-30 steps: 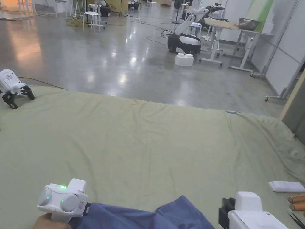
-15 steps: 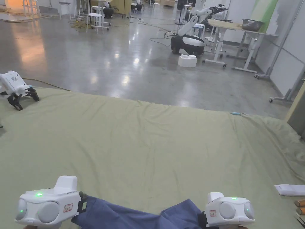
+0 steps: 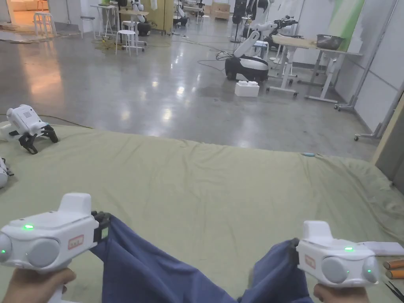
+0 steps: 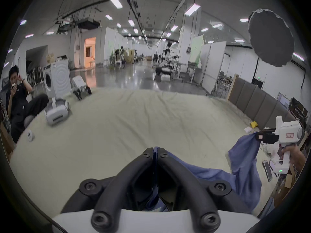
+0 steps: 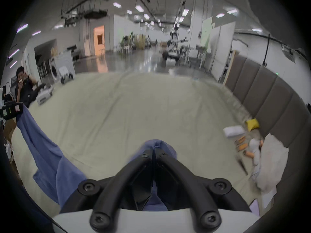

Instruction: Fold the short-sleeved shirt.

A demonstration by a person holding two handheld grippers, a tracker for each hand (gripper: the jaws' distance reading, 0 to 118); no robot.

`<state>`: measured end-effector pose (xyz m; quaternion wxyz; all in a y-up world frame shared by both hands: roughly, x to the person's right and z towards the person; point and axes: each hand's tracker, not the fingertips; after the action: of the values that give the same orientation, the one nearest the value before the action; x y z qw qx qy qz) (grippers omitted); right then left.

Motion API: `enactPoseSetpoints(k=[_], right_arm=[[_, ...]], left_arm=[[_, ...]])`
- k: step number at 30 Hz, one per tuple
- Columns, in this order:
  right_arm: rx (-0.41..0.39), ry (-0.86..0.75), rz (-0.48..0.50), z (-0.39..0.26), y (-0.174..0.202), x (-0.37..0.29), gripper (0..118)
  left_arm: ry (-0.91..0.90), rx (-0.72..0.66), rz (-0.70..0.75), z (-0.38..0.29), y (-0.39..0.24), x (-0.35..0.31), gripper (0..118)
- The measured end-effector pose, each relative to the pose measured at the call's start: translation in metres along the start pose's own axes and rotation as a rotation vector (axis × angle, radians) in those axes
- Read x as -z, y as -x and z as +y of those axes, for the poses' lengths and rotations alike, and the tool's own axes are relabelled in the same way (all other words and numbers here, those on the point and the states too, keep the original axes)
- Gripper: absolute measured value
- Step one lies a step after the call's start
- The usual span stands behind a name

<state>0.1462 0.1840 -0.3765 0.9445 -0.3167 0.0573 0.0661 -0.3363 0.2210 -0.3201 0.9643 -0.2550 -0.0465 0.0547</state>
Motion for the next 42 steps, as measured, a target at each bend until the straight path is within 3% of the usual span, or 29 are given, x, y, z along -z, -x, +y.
enactPoseSetpoints(k=[14,25,33,42], right_arm=[[0.042,-0.333,-0.12,0.118,-0.065,-0.154,0],[0.04,-0.445,-0.163,0.239,-0.062,-0.173,0],[0.067,-0.518,-0.189,0.302,-0.08,-0.189,0],[0.035,-0.552,-0.198,0.307,-0.079,-0.2,0]], left_arm=[[-0.231,0.025,0.066,0.117,0.035,-0.091,0],[-0.276,0.075,0.094,0.227,0.027,-0.066,0],[-0.331,0.052,0.116,0.284,0.019,-0.075,0],[-0.328,0.072,0.119,0.27,0.012,-0.073,0]])
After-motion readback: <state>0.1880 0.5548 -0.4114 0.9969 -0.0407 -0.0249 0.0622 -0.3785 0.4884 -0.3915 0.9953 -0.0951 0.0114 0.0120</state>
